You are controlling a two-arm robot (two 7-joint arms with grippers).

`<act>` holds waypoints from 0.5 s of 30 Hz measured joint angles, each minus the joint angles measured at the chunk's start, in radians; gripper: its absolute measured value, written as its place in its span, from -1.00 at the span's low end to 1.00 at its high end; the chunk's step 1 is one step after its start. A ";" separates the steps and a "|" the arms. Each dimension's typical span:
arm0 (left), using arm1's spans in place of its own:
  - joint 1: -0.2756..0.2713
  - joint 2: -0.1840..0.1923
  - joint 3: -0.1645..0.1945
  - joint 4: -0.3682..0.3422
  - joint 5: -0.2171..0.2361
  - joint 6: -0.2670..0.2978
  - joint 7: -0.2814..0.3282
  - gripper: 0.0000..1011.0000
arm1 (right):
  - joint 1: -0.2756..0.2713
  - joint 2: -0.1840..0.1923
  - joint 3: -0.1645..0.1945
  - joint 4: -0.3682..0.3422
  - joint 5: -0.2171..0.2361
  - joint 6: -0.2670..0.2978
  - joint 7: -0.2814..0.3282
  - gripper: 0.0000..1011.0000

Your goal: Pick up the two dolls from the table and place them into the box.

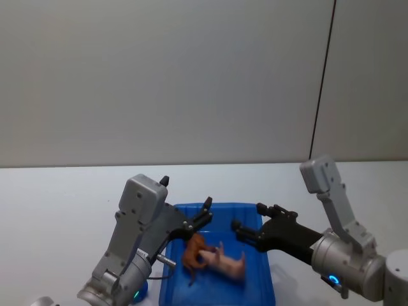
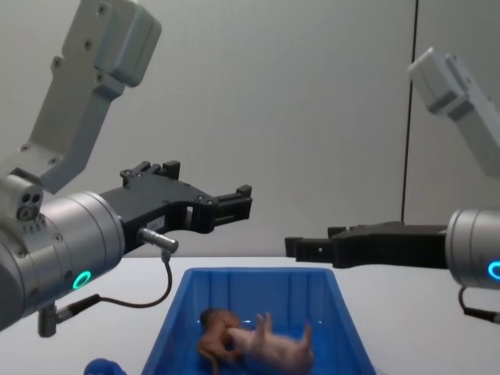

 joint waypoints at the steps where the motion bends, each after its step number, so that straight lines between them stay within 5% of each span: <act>1: 0.000 0.000 0.000 0.000 0.000 0.000 0.000 0.98 | 0.002 -0.001 0.000 0.004 -0.001 -0.001 0.002 0.48; 10: 0.000 0.000 0.000 0.000 0.000 0.000 0.000 0.98 | -0.008 0.021 0.012 0.007 -0.002 -0.048 0.012 0.96; 15: 0.000 0.000 0.000 0.000 0.000 0.000 0.000 0.98 | -0.036 0.051 0.029 -0.018 0.015 -0.091 0.015 0.98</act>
